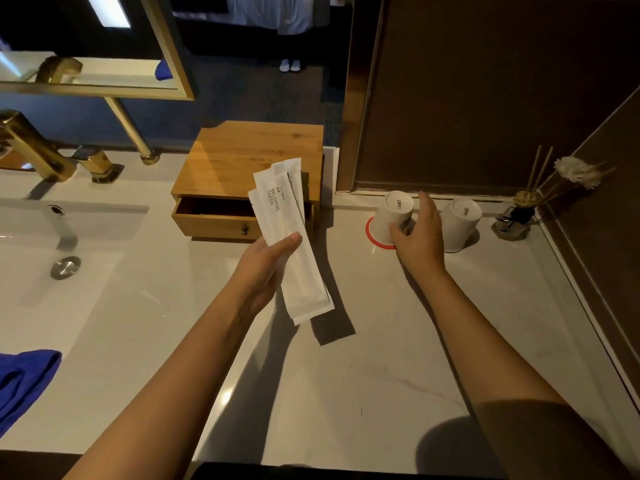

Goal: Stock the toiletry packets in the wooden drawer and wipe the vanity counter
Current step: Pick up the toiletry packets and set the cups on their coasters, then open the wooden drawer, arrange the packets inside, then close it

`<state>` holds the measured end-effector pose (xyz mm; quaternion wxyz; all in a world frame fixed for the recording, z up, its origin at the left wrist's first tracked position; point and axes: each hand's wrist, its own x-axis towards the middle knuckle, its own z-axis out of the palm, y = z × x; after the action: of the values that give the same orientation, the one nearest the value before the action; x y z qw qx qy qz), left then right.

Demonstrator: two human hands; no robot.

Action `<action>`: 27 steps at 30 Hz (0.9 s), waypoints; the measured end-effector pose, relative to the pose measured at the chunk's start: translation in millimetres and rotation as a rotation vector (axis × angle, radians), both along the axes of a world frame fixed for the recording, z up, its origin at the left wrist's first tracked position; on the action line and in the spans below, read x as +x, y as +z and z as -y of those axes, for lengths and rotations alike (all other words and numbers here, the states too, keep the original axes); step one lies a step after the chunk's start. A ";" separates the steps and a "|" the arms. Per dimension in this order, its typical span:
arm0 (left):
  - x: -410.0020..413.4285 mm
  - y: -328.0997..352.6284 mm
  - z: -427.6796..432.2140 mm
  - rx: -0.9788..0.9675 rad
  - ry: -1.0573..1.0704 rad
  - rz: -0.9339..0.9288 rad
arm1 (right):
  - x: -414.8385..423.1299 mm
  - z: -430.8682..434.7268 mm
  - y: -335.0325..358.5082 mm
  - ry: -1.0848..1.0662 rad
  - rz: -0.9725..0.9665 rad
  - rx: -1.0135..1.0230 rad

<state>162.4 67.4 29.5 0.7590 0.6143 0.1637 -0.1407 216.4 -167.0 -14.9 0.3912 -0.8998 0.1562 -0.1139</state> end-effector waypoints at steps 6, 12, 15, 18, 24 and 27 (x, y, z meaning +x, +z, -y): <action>1.6 9.5 -29.2 0.030 0.126 0.024 | -21.6 -61.6 20.1 0.388 0.084 -0.364; -5.5 13.4 -57.3 0.042 0.208 0.013 | -10.1 -121.3 18.7 0.658 0.065 -0.376; -10.8 13.7 -68.5 0.009 0.219 0.000 | -0.7 -140.9 22.1 0.748 0.005 -0.429; -15.6 13.3 -76.4 0.009 0.208 0.010 | 10.2 -152.8 25.1 0.765 -0.055 -0.458; -17.5 12.5 -88.1 0.058 0.223 0.050 | 20.2 -166.0 16.9 0.669 -0.055 -0.428; -15.6 10.3 -94.2 0.077 0.236 0.043 | 20.7 -169.3 13.3 0.615 -0.036 -0.431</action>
<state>146.8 161.5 39.7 0.7495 0.6222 0.2240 -0.0311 237.1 2.3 -1.6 0.2059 -0.9682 -0.1419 -0.0055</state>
